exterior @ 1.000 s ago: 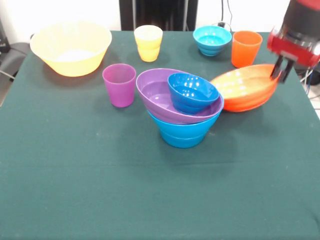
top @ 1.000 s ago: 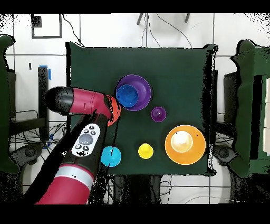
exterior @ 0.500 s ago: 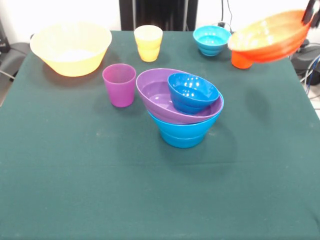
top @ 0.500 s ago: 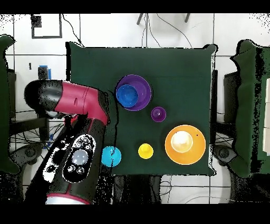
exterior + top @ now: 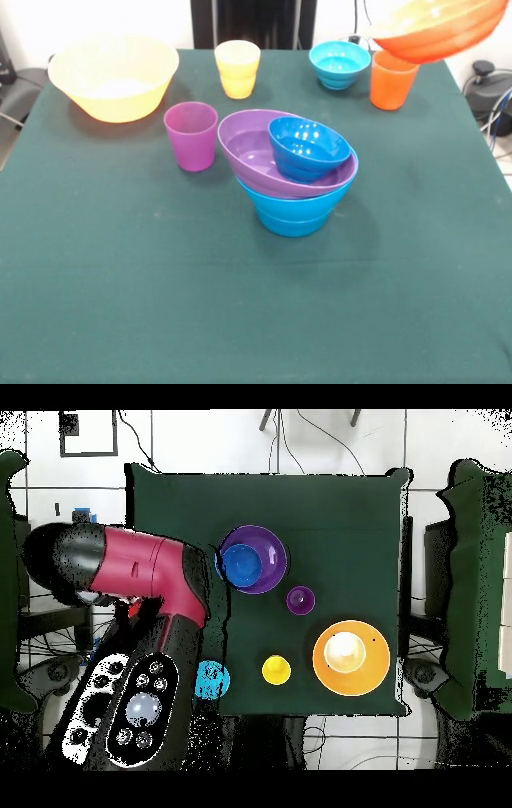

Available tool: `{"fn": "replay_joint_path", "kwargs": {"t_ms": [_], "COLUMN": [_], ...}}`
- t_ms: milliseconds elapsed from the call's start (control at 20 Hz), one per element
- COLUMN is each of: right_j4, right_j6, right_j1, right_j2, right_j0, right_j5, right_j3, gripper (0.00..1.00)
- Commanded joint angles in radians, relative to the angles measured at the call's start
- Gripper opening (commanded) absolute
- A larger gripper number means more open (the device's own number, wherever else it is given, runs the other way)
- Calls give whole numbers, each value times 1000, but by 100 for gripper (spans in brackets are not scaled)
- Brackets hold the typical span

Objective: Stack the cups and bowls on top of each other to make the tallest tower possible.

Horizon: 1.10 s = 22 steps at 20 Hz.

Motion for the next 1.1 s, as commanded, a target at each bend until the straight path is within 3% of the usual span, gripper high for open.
{"fn": "replay_joint_path", "kwargs": {"t_ms": [50, 400, 1100], "right_j4": [-140, -181, -204], "right_j6": [122, 90, 49], "right_j1": [77, 186, 234], "right_j2": [-20, -7, -10], "right_j0": [-44, -89, -129], "right_j5": [34, -171, -206], "right_j3": [-127, -168, -230], "gripper": [0, 0, 0]}}
